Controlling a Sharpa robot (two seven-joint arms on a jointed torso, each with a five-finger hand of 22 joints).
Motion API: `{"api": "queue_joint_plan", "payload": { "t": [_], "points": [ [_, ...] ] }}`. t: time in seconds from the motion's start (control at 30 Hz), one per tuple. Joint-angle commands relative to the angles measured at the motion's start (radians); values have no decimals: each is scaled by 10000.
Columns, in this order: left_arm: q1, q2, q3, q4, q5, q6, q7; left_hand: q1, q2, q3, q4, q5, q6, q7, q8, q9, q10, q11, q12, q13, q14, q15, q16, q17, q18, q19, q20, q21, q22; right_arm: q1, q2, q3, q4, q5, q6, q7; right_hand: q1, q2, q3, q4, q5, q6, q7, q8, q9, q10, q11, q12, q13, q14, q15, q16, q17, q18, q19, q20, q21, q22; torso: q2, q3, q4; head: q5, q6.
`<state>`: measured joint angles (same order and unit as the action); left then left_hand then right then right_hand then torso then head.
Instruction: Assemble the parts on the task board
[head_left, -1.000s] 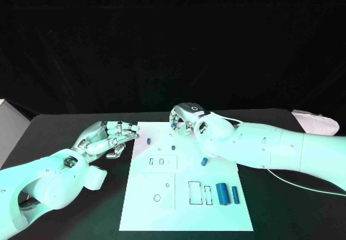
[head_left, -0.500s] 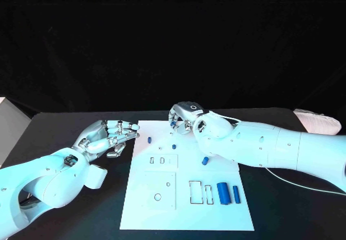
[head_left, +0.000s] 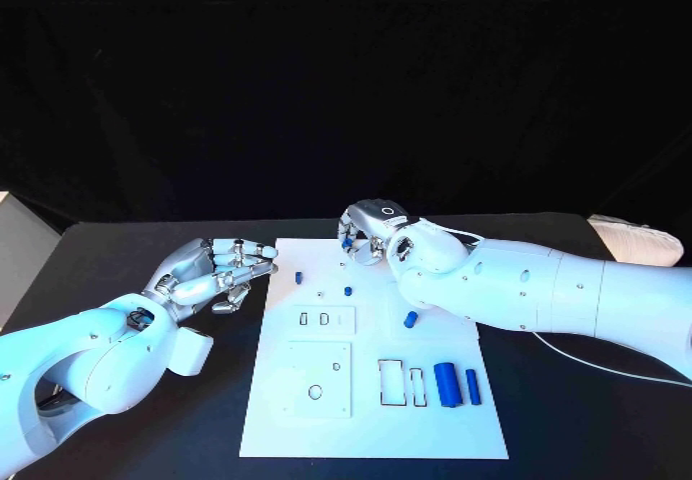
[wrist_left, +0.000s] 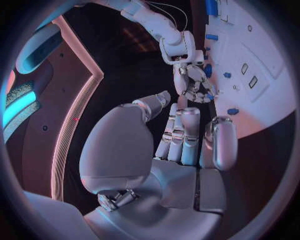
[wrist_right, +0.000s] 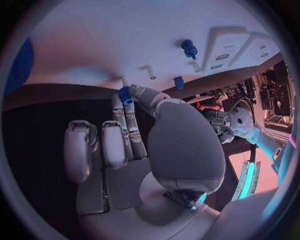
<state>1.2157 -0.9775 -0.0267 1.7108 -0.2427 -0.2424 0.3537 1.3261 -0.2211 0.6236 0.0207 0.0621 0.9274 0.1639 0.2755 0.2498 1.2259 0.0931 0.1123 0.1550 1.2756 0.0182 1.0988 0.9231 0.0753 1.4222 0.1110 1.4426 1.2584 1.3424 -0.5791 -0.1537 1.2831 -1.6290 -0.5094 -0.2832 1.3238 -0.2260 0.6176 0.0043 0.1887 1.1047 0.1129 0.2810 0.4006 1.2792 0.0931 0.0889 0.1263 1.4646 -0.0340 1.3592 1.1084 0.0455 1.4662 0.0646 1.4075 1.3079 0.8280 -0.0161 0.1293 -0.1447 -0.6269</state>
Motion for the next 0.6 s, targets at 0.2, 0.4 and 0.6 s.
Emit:
{"api": "queue_joint_plan", "payload": {
  "t": [0.2, 0.4, 0.6],
  "points": [
    [19, 8, 8, -5, 50, 136, 29, -3, 114, -5, -49, -62, -77, 23, -28, 11, -59, -9, 45, 11, -42, -9, -38, 15, -131, -62, -9, -48, -8, -48, -74, -36, 80, -204, 488, -154, 224, 375, 17, -7, -20, 25, -18, 27, 26, 585, -557, -6, 289, 274, -68, 28, -17, 56, 184, -39, 23, 179, 25, -22, 42, -3, -25],
    [20, -1, 8, -15, 50, 131, 21, -5, 114, -6, -61, -64, -92, 31, -36, 20, -82, 0, 49, 29, -58, 1, -41, 31, -132, -66, 0, -42, 2, -48, -100, -36, 154, -214, 498, -160, 215, 374, 13, -9, -34, 20, -20, 32, 38, 584, -557, -11, 296, 277, -67, 39, 5, 51, 192, -38, 40, 206, 40, -35, 61, -29, -28],
    [20, 2, 8, -25, 50, 134, 17, -5, 114, -6, -61, -64, -92, 31, -36, 20, -82, 0, 49, 29, -58, 1, -41, 31, -132, -66, 0, -42, 2, -48, -117, -36, 173, -245, 503, -206, 215, 374, 13, -9, -34, 20, -20, 32, 38, 584, -557, -11, 296, 277, -67, 39, 5, 51, 192, -38, 40, 206, 52, -50, 89, -56, -33]
  ]
}}
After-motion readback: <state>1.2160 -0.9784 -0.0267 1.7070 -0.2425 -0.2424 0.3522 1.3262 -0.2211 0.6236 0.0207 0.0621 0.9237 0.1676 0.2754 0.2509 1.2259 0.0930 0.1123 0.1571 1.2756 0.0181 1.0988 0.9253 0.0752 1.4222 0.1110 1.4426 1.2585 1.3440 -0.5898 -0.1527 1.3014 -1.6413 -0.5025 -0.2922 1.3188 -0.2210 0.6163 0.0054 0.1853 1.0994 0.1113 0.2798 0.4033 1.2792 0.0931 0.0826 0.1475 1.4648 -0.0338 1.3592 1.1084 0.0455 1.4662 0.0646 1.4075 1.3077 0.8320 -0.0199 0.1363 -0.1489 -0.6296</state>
